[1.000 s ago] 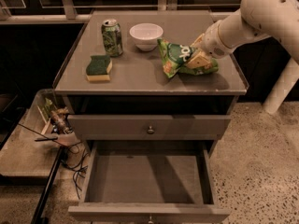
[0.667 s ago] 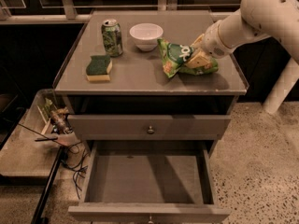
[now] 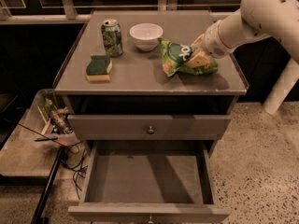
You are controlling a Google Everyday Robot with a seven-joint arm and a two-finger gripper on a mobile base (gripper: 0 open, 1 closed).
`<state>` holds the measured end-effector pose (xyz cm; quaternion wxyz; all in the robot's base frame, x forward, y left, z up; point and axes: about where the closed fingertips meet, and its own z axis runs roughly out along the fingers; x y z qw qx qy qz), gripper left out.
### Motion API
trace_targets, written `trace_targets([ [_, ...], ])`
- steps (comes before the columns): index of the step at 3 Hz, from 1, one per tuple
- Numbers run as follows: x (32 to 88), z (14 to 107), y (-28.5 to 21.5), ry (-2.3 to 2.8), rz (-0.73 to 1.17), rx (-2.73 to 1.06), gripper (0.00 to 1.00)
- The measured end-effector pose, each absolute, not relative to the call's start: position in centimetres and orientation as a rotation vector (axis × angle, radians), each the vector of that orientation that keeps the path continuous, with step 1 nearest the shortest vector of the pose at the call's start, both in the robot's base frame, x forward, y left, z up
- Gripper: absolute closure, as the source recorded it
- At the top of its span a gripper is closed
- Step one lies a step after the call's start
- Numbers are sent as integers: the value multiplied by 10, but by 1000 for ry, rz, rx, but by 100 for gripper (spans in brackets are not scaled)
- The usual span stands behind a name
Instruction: Place green rice chip bag into middle drawer
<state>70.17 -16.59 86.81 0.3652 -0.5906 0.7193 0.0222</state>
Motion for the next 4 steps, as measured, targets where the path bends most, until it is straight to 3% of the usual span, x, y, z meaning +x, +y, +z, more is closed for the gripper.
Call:
trace_targets([
  [2,681,889,-154,1825,23,-1532,100],
  [4,603,939,-149,1729,-34,-1526,100],
])
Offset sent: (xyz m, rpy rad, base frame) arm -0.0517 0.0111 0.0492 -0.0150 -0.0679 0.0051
